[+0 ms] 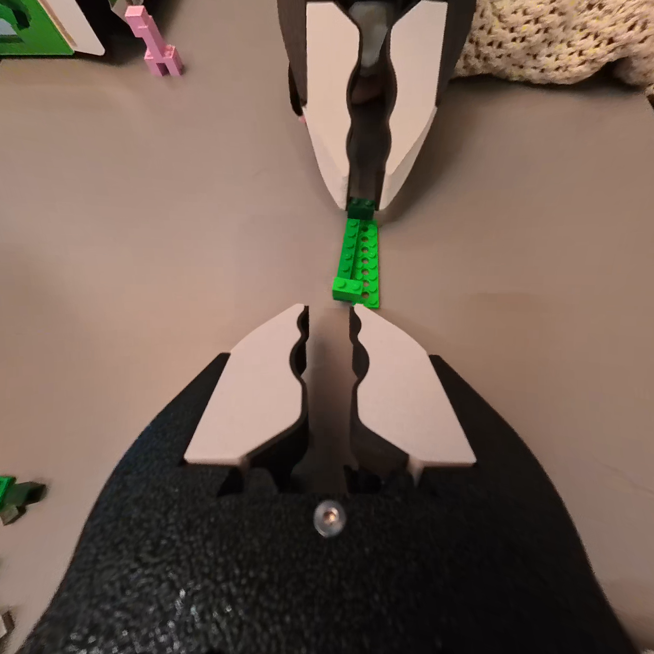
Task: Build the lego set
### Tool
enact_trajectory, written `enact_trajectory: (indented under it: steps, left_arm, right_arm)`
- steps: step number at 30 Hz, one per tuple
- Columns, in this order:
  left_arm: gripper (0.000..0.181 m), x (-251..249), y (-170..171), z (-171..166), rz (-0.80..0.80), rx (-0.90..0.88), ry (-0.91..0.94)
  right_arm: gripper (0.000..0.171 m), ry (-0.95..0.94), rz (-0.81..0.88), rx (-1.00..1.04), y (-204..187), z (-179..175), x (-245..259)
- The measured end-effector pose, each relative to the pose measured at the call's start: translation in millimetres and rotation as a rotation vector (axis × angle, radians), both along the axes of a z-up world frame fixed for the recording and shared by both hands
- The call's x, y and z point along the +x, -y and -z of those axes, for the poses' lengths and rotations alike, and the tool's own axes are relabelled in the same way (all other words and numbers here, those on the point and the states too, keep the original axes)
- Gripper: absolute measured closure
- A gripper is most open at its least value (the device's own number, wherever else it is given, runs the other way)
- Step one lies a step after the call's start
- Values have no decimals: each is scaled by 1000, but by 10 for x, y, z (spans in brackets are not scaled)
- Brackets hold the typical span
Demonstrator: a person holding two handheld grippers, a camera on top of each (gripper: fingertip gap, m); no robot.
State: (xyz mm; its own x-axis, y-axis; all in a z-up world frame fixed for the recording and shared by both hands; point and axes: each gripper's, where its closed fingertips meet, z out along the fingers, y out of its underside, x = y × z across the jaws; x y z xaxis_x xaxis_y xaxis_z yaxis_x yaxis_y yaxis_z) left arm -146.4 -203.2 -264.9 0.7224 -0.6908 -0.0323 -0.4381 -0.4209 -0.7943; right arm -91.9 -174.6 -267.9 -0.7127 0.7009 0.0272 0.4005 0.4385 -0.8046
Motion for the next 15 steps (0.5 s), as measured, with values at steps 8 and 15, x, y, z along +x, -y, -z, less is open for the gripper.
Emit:
enact_trajectory:
  steps: [8,15]
  left_arm:
    - [167,114,-6,16,37,20,-37]
    - [167,146,-15,53,46,10,-50]
  right_arm:
    - [155,-24,-36,112,-16,51,8]
    - [155,-43,-43,157,-48,40,3]
